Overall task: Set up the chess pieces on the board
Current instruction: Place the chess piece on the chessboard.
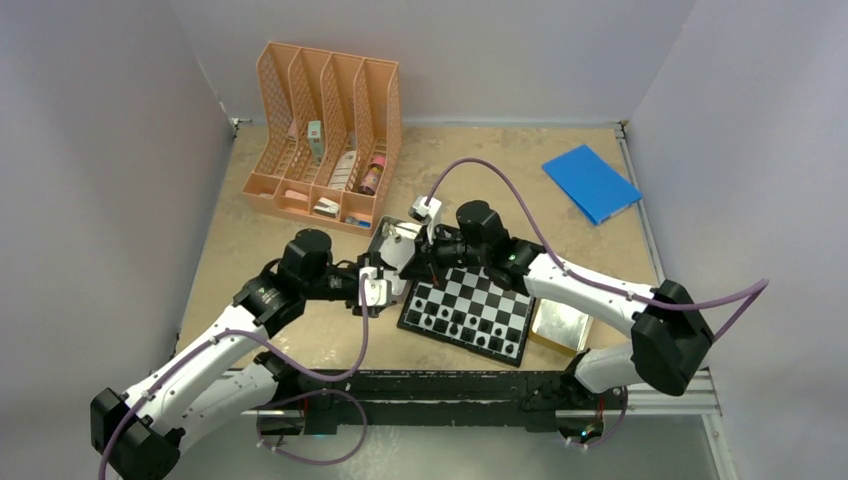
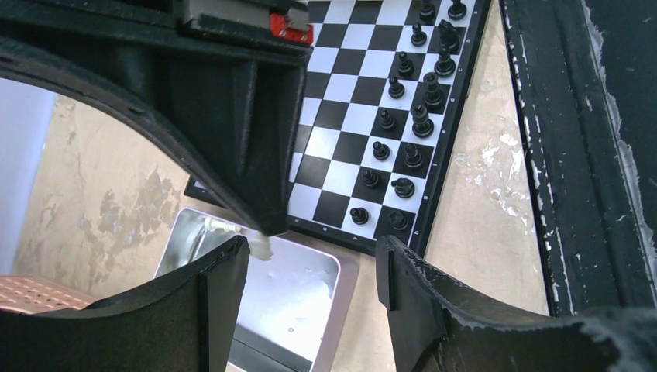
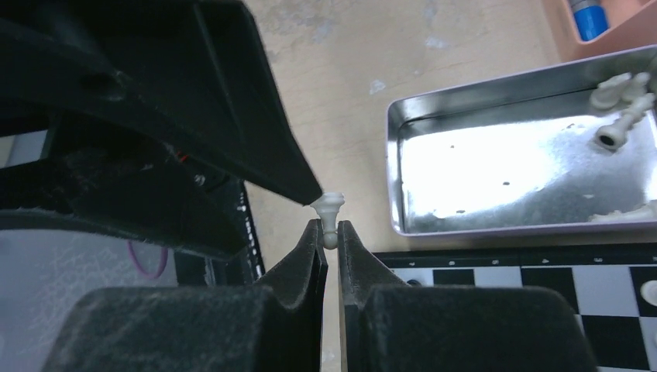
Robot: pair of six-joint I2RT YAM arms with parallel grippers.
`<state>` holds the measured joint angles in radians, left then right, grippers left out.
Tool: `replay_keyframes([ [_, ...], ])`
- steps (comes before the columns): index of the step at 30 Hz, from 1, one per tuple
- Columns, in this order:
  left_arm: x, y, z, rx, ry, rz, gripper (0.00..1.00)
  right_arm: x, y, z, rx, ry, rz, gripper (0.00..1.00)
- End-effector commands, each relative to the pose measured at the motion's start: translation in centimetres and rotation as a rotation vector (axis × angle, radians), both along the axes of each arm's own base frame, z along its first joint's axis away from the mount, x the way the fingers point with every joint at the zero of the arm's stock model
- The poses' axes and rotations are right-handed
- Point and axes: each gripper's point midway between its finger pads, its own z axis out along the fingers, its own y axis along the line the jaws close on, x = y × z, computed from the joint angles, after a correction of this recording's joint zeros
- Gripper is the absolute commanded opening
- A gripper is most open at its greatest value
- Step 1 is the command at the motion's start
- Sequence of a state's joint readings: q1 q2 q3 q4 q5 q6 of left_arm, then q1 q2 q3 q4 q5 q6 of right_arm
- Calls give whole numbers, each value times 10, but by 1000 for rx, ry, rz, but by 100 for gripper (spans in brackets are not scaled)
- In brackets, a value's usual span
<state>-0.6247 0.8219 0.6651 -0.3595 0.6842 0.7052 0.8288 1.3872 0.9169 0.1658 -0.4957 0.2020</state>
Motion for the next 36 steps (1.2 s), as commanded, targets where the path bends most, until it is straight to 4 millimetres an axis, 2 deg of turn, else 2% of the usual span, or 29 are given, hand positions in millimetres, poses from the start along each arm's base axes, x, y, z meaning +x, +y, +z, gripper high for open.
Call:
replay_keyframes([
  [1,3,-7,25,-30,-127,-65,60,-19,1,11,47,27,99,2],
  [11,5,-5,25,-23,-138,-52,56,-28,1,23,87,26,137,3],
  [23,-10,-13,35,-89,-83,-108,20,-41,-5,41,143,24,152,4],
  [25,-14,-15,36,-107,-75,-129,17,-42,-6,43,150,23,156,4],
  [27,-18,-16,38,-118,-72,-149,19,-44,-7,42,146,31,163,4],
  [31,-20,-13,38,-112,-106,-160,32,-45,-7,36,137,43,169,4],
  [36,-22,-14,33,-97,-100,-180,40,-46,-5,31,125,66,179,5],
])
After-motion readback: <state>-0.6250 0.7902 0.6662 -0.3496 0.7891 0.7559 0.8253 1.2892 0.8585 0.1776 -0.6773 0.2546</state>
